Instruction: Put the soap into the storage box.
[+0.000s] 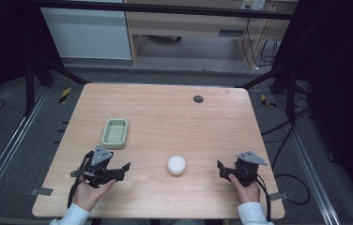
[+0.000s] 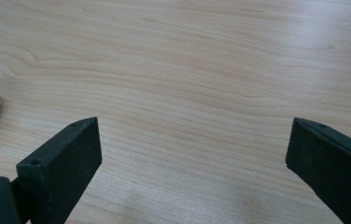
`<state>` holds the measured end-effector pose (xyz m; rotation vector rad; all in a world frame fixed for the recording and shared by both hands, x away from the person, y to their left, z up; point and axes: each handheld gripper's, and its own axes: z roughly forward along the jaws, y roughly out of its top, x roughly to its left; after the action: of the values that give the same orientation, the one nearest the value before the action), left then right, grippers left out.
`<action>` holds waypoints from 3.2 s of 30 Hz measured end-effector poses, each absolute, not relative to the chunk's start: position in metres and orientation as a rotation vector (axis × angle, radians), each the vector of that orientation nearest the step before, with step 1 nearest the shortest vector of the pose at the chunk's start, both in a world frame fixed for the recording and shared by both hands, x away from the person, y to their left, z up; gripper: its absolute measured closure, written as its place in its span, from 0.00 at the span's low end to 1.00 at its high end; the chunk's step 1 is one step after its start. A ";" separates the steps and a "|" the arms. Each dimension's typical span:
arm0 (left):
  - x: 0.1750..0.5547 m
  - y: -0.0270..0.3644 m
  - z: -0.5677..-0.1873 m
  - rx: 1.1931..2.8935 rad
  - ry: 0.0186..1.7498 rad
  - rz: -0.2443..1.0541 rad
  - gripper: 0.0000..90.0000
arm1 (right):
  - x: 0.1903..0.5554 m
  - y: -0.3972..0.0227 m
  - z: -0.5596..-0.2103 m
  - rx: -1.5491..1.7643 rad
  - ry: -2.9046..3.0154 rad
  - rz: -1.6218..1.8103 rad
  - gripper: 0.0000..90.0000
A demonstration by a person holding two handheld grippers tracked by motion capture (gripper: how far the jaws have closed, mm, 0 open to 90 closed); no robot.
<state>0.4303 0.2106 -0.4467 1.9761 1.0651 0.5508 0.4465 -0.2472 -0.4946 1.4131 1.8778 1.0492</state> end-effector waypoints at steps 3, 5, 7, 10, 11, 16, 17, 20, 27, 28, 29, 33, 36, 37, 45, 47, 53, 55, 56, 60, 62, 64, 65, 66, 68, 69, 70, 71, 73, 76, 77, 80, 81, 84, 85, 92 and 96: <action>0.432 0.205 -0.445 1.989 1.052 0.538 0.24 | 0.447 -0.247 -0.495 1.417 1.879 1.053 0.04; 0.434 0.201 -0.445 2.007 1.034 0.538 0.24 | 0.447 -0.247 -0.495 1.414 1.881 1.052 0.04; 0.435 0.196 -0.445 2.016 1.023 0.530 0.24 | 0.447 -0.247 -0.495 1.418 1.885 1.052 0.04; 0.437 0.191 -0.444 2.037 1.002 0.530 0.24 | 0.447 -0.247 -0.495 1.417 1.884 1.050 0.04; 0.437 0.188 -0.444 2.038 1.000 0.528 0.24 | 0.447 -0.247 -0.495 1.415 1.884 1.049 0.04; 0.439 0.181 -0.442 2.063 0.975 0.518 0.24 | 0.447 -0.246 -0.495 1.410 1.889 1.041 0.04; 0.439 0.179 -0.441 2.069 0.971 0.518 0.24 | 0.447 -0.246 -0.495 1.408 1.889 1.039 0.04; 0.441 0.175 -0.438 2.073 0.957 0.517 0.24 | 0.446 -0.247 -0.495 1.418 1.887 1.050 0.04; 0.444 0.158 -0.430 2.080 0.911 0.511 0.23 | 0.447 -0.247 -0.496 1.412 1.890 1.047 0.04; 0.445 0.156 -0.429 2.083 0.904 0.511 0.23 | 0.447 -0.247 -0.496 1.413 1.890 1.047 0.04; 0.445 0.154 -0.428 2.092 0.895 0.508 0.23 | 0.447 -0.247 -0.496 1.413 1.891 1.047 0.04; 0.447 0.144 -0.425 2.115 0.871 0.504 0.23 | 0.447 -0.247 -0.496 1.412 1.891 1.043 0.04; 0.448 0.138 -0.423 2.127 0.856 0.506 0.23 | 0.447 -0.247 -0.495 1.425 1.890 1.054 0.04; 0.448 0.137 -0.422 2.131 0.852 0.505 0.23 | 0.447 -0.247 -0.495 1.425 1.889 1.054 0.04; 0.452 0.120 -0.416 2.152 0.815 0.480 0.22 | 0.447 -0.247 -0.496 1.419 1.887 1.051 0.04; 0.453 0.115 -0.416 2.174 0.804 0.474 0.22 | 0.447 -0.247 -0.496 1.419 1.887 1.051 0.04; 0.456 0.107 -0.417 2.202 0.790 0.457 0.22 | 0.447 -0.247 -0.496 1.409 1.889 1.045 0.04; 0.457 0.105 -0.417 2.212 0.792 0.453 0.22 | 0.447 -0.247 -0.496 1.409 1.889 1.046 0.04; 0.458 0.104 -0.417 2.213 0.791 0.449 0.22 | 0.447 -0.247 -0.496 1.408 1.889 1.046 0.04; 0.461 0.100 -0.417 2.235 0.779 0.441 0.22 | 0.447 -0.246 -0.496 1.419 1.889 1.051 0.04; 0.462 0.098 -0.417 2.229 0.781 0.440 0.22 | 0.447 -0.247 -0.496 1.408 1.889 1.046 0.04; 0.463 0.095 -0.417 2.239 0.771 0.435 0.22 | 0.447 -0.246 -0.495 1.421 1.890 1.055 0.04; 0.463 0.094 -0.417 2.241 0.769 0.435 0.21 | 0.447 -0.246 -0.495 1.422 1.890 1.056 0.04; 0.464 0.092 -0.417 2.244 0.767 0.432 0.21 | 0.447 -0.246 -0.495 1.422 1.889 1.057 0.04; 0.465 0.088 -0.418 2.252 0.761 0.427 0.21 | 0.447 -0.246 -0.495 1.423 1.889 1.056 0.04; 0.465 0.087 -0.419 2.259 0.758 0.425 0.21 | 0.447 -0.246 -0.495 1.423 1.890 1.057 0.04; 0.465 0.085 -0.420 2.262 0.756 0.423 0.21 | 0.447 -0.246 -0.495 1.422 1.890 1.057 0.04; 0.466 0.083 -0.420 2.267 0.753 0.419 0.21 | 0.447 -0.247 -0.495 1.420 1.889 1.055 0.04; 0.466 0.079 -0.421 2.273 0.747 0.413 0.21 | 0.447 -0.247 -0.495 1.422 1.889 1.056 0.04; 0.467 0.075 -0.424 2.281 0.743 0.401 0.21 | 0.447 -0.247 -0.495 1.422 1.890 1.054 0.04; 0.467 0.073 -0.425 2.286 0.743 0.402 0.21 | 0.447 -0.247 -0.496 1.418 1.888 1.046 0.04; 0.468 0.070 -0.428 2.296 0.741 0.396 0.21 | 0.447 -0.247 -0.496 1.410 1.889 1.047 0.04; 0.468 0.069 -0.429 2.296 0.743 0.391 0.21 | 0.447 -0.246 -0.496 1.414 1.888 1.049 0.04; 0.469 0.066 -0.431 2.296 0.746 0.382 0.21 | 0.447 -0.246 -0.496 1.415 1.890 1.051 0.04; 0.470 0.065 -0.432 2.297 0.747 0.385 0.20 | 0.447 -0.246 -0.496 1.414 1.890 1.050 0.04; 0.471 0.059 -0.437 2.309 0.749 0.374 0.19 | 0.447 -0.246 -0.496 1.411 1.895 1.049 0.04; 0.471 0.055 -0.440 2.320 0.743 0.367 0.18 | 0.447 -0.246 -0.496 1.411 1.893 1.051 0.04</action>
<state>0.4713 0.0545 -0.4405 2.3198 0.7432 0.3665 0.4472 -0.2458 -0.4958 1.4110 1.8934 1.0505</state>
